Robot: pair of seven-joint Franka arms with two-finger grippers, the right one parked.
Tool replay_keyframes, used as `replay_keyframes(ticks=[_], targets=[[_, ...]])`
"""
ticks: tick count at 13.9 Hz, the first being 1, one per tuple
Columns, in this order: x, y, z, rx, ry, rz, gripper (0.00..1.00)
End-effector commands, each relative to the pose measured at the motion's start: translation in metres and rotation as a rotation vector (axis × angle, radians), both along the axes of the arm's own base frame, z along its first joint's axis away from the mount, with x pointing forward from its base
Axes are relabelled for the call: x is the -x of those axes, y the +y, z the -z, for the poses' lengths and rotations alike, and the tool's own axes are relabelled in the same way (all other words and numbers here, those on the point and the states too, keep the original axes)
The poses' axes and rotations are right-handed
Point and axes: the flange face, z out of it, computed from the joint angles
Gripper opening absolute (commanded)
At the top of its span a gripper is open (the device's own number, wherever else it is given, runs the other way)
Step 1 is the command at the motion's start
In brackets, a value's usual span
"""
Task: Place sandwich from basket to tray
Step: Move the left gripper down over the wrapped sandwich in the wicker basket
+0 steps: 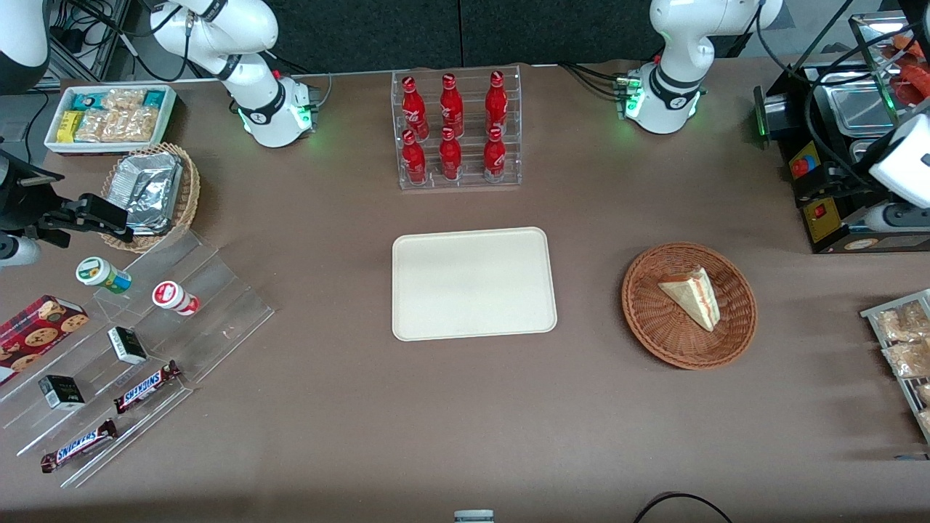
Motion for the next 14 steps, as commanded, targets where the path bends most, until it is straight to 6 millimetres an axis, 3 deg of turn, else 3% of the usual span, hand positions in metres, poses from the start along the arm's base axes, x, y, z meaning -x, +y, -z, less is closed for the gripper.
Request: replay_keyframes(ticks=[1, 3, 9, 12, 14], targets=[[-0.001, -0.002, -0.005, 0.012, 0.002, 0.008, 1.00], [-0.002, -0.008, 0.007, 0.015, 0.027, 0.019, 1.00], [-0.006, -0.014, 0.076, 0.012, 0.022, 0.022, 1.00], [-0.009, -0.016, 0.114, 0.002, -0.012, -0.090, 1.00], [-0.011, -0.037, 0.144, -0.004, -0.042, -0.109, 1.00]])
